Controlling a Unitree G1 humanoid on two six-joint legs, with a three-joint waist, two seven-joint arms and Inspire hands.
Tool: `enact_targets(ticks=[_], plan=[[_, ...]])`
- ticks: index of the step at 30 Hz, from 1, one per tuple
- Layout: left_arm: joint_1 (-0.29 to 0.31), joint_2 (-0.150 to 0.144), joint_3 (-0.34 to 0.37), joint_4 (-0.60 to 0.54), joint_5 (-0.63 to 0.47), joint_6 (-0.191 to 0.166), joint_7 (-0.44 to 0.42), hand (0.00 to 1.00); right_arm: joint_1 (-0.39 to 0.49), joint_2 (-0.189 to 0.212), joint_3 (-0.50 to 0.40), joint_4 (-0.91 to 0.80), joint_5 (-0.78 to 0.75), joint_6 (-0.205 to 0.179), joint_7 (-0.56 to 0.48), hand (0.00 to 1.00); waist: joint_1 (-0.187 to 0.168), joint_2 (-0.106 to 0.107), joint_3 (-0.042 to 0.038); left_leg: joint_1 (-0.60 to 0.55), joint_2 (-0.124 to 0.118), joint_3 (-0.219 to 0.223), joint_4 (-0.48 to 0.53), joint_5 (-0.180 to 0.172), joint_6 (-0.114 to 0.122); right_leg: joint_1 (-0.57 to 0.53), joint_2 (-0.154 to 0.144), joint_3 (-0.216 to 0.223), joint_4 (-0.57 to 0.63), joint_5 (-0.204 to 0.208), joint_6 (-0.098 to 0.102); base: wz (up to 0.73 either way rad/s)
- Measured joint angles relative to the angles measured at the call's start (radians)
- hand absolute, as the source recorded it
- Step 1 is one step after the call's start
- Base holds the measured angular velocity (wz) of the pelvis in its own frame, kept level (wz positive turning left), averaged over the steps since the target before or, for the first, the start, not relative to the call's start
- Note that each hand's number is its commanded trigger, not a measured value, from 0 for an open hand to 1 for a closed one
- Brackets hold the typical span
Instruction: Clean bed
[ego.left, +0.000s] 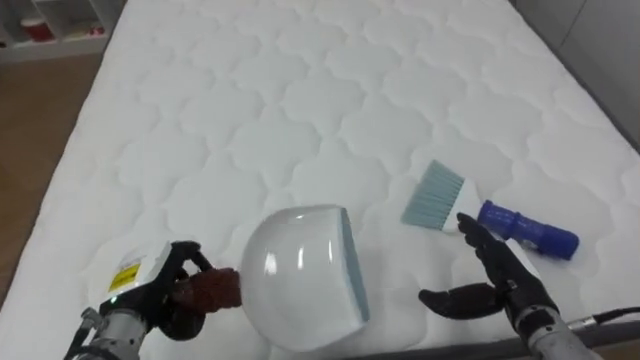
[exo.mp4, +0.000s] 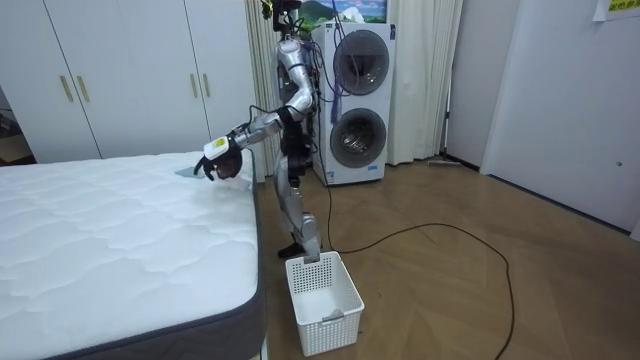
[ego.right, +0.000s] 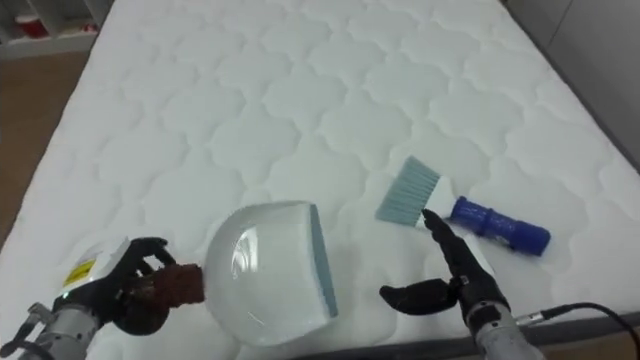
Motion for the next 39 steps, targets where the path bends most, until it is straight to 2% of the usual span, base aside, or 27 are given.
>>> enact_targets(ticks=[3,11,13,14,16,18,22,25,27,30,33,34,36,39], plan=[[-0.001,-0.022,0.029,0.001,-0.01,-0.004,0.022,0.0,0.003,0.007,0.0,0.009,-0.011,0.0,0.0,0.0,-0.007,-0.003,0.0004,0.004,-0.002,0.003,0.0,-0.003,0.003,-0.001,0.002,0.013,0.0,0.001,0.003,-0.1],[-0.001,-0.055,0.046,0.046,-0.119,-0.015,0.081,0.0,0.009,0.037,0.0,0.036,-0.01,0.018,-0.05,0.0,-0.016,-0.021,-0.0037,0.003,-0.002,-0.003,0.0,-0.004,0.003,0.004,0.003,0.014,-0.001,0.001,0.004,-0.01],[-0.001,-0.058,0.046,0.064,-0.152,-0.014,0.081,0.0,0.01,0.041,0.0,0.041,0.003,0.023,-0.068,0.0,-0.018,-0.028,-0.0007,0.004,-0.002,-0.006,0.0,-0.004,0.003,0.006,0.003,0.012,0.0,0.001,0.004,0.02],[-0.001,-0.058,0.046,0.076,-0.173,-0.015,0.085,0.0,0.008,0.043,-0.001,0.052,0.006,0.023,-0.079,0.0,-0.018,-0.036,0.0039,0.005,-0.002,-0.009,0.0,-0.004,0.003,0.01,0.003,0.011,-0.001,0.001,0.004,0.08],[-0.006,-0.064,0.047,0.129,-0.202,-0.017,0.105,0.0,0.004,0.046,-0.002,0.103,0.018,0.024,-0.091,0.0,-0.018,-0.043,0.0058,0.014,-0.001,-0.019,-0.002,-0.005,0.002,0.026,0.003,0.004,-0.008,0.001,0.004,0.12],[-0.005,-0.087,0.064,0.213,-0.204,-0.017,0.139,0.0,0.011,0.046,-0.013,0.161,0.038,0.037,-0.115,0.0,-0.015,-0.05,-0.0014,0.023,0.0,-0.032,-0.01,-0.008,0.0,0.04,0.004,-0.004,-0.025,0.001,0.004,0.11],[-0.003,-0.108,0.115,0.312,-0.215,-0.019,0.22,0.0,0.02,0.06,-0.075,0.236,0.04,0.039,-0.152,0.0,-0.013,-0.053,-0.0046,0.029,0.007,-0.042,-0.015,-0.009,0.0,0.064,0.004,-0.022,-0.061,0.017,0.002,0.06],[0.006,-0.11,0.176,0.428,-0.292,-0.023,0.323,0.0,0.02,0.061,-0.126,0.351,0.066,0.037,-0.189,0.0,-0.01,-0.047,-0.0096,0.052,0.012,-0.054,-0.028,-0.009,-0.001,0.088,0.007,-0.045,-0.076,0.017,0.0,0.0],[0.014,-0.112,0.252,0.53,-0.347,-0.027,0.395,0.0,0.02,0.062,-0.19,0.472,0.085,0.042,-0.208,0.0,-0.003,-0.048,-0.0143,0.069,0.016,-0.056,-0.035,-0.01,-0.002,0.1,0.012,-0.046,-0.077,0.015,-0.004,-0.02],[0.045,-0.123,0.354,0.619,-0.389,-0.026,0.448,0.0,0.037,0.067,-0.253,0.545,0.096,0.061,-0.212,0.0,0.007,-0.047,-0.0127,0.075,0.016,-0.054,-0.046,-0.01,-0.002,0.099,0.015,-0.044,-0.076,0.013,-0.005,-0.09],[0.078,-0.122,0.404,0.679,-0.415,-0.019,0.486,0.0,0.052,0.068,-0.283,0.596,0.117,0.082,-0.208,0.0,0.011,-0.049,-0.0113,0.076,0.016,-0.056,-0.046,-0.011,-0.003,0.1,0.015,-0.045,-0.076,0.013,-0.005,0.0],[0.08,-0.122,0.408,0.696,-0.423,-0.017,0.491,0.0,0.052,0.068,-0.284,0.609,0.117,0.088,-0.201,0.0,0.01,-0.051,-0.0105,0.076,0.016,-0.056,-0.046,-0.011,-0.003,0.1,0.015,-0.045,-0.076,0.013,-0.005,0.04],[0.089,-0.13,0.408,0.765,-0.455,0.009,0.492,0.0,0.048,0.07,-0.281,0.649,0.121,0.114,-0.157,0.0,0.013,-0.054,-0.0083,0.076,0.016,-0.068,-0.046,-0.021,-0.005,0.101,0.014,-0.05,-0.077,0.012,-0.005,0.04],[0.089,-0.138,0.401,0.831,-0.481,0.037,0.471,0.0,0.043,0.077,-0.274,0.703,0.111,0.133,-0.105,0.0,0.01,-0.063,-0.0066,0.079,0.016,-0.085,-0.043,-0.029,-0.004,0.111,0.013,-0.057,-0.077,0.012,-0.005,0.08]])
